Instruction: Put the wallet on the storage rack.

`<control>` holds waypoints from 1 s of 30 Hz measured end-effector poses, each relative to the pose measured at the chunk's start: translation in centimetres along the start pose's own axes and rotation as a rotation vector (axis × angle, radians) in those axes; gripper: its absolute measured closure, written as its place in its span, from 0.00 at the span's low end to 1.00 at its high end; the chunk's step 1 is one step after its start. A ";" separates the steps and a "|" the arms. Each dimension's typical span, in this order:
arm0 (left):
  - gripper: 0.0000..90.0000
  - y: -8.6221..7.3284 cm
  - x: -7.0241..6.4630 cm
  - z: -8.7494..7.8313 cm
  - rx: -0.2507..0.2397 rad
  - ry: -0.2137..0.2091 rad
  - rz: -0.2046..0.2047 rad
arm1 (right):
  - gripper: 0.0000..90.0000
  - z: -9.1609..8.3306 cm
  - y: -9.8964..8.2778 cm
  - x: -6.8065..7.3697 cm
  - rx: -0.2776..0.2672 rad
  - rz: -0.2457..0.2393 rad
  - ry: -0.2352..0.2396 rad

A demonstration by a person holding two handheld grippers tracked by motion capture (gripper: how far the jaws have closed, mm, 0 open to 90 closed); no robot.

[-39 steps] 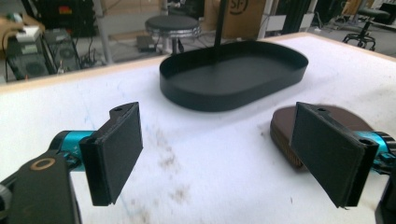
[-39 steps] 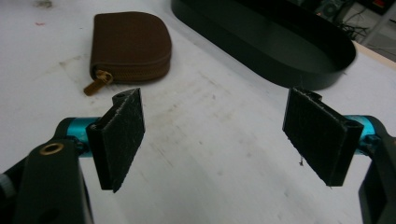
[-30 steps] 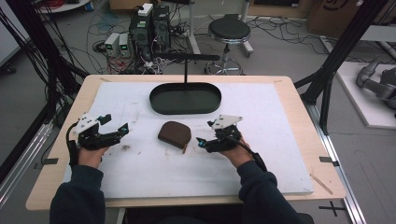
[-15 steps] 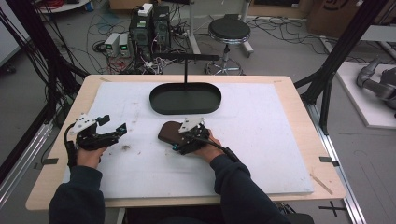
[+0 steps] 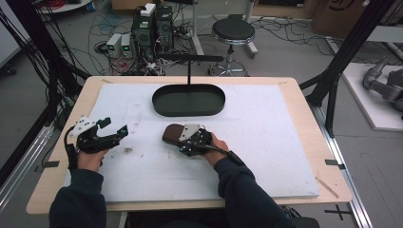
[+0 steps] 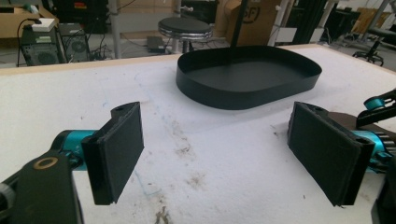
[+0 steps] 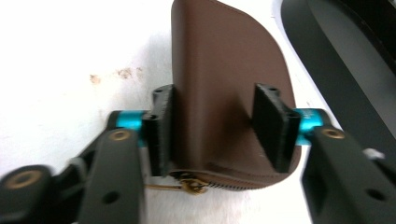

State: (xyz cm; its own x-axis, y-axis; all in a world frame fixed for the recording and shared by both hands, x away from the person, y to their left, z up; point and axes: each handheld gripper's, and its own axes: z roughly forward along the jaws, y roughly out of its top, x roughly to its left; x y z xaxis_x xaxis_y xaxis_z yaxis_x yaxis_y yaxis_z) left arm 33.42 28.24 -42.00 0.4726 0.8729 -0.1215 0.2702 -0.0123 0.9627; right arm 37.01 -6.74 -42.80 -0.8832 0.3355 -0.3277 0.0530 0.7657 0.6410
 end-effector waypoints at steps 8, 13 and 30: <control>0.21 0.0 -0.1 0.0 0.001 -0.002 0.000 | 0.77 -2.7 -0.5 -1.3 -0.028 0.072 0.022; 0.21 0.0 -0.2 0.0 0.001 -0.007 0.005 | 0.80 -5.0 -1.6 -2.7 -0.049 0.219 0.065; 0.21 0.0 -0.3 0.1 0.004 -0.010 0.010 | 0.78 -6.5 -4.5 -6.1 -0.121 0.496 0.092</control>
State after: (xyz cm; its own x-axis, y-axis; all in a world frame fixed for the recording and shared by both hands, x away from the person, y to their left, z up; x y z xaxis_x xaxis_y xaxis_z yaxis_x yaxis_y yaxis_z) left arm 33.39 27.93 -42.03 0.4837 0.8678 -0.1139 0.2689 -0.0235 0.9629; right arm 39.08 -15.79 -39.16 -0.8029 0.5886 0.0948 0.4264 0.4558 0.7813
